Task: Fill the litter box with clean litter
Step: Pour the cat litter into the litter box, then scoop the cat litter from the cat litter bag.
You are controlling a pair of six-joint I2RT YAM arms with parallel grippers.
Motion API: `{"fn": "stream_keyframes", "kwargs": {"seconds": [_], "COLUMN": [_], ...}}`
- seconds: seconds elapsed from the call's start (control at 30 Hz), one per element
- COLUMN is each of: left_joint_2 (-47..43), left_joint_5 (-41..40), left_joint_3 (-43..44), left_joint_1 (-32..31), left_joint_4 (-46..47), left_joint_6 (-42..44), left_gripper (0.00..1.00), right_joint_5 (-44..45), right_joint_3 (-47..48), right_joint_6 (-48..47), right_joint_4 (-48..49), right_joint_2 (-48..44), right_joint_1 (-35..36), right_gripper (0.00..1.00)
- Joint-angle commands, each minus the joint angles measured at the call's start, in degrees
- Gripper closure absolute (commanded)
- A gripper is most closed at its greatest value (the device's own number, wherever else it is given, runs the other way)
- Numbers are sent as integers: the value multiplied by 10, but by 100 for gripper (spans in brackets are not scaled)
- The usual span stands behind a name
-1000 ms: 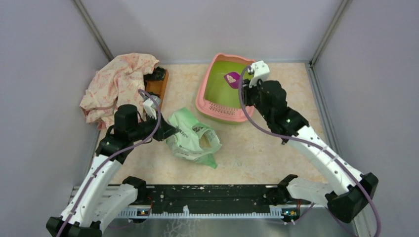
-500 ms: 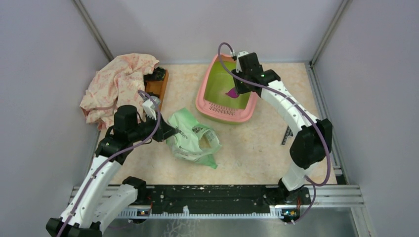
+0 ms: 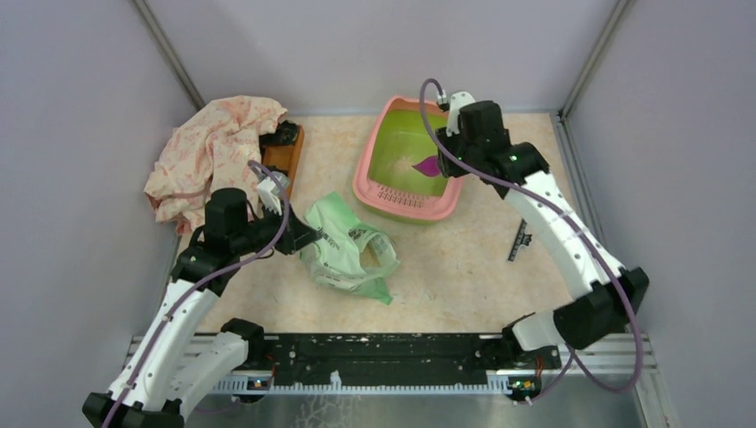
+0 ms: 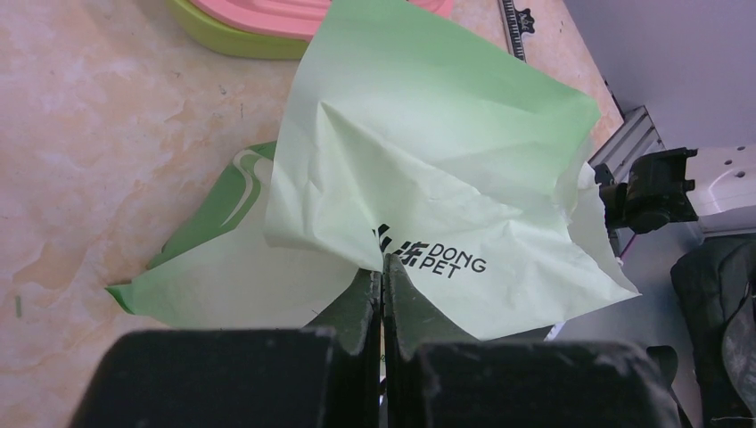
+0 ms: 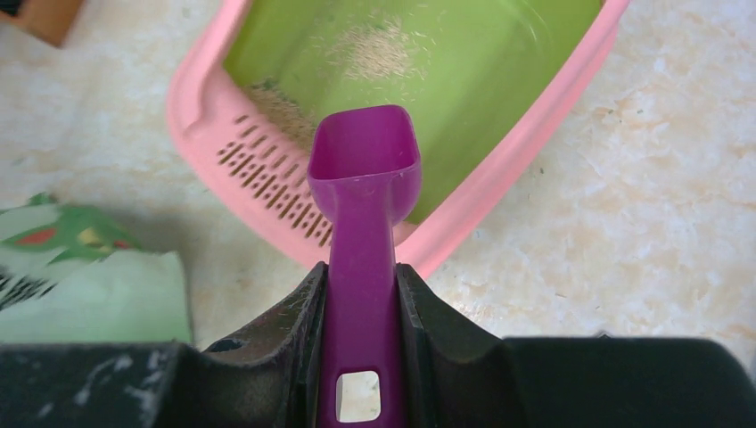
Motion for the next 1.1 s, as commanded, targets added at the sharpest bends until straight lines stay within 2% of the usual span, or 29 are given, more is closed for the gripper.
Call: {"fn": "stream_keyframes", "kwargs": {"seconds": [0.0, 0.17, 0.33, 0.67, 1.07], "left_joint_2": [-8, -2, 3, 11, 0], "left_joint_5": [46, 43, 36, 26, 40], "left_joint_3": [48, 48, 54, 66, 55], "left_joint_1": [-1, -1, -1, -1, -1], "left_joint_4": [76, 77, 75, 72, 79], "left_joint_6": [-11, -6, 4, 16, 15], "left_gripper": [100, 100, 100, 100, 100], "right_joint_5": [-82, -199, -239, -296, -314], "right_joint_3": [-8, -16, -11, 16, 72], "right_joint_6": [1, 7, 3, 36, 47], "right_joint_4": [-5, -99, -183, -229, -242], "right_joint_2": [-118, -194, -245, -288, -264], "right_joint_1": [-2, -1, 9, 54, 70], "right_gripper": [100, 100, 100, 100, 100]}}
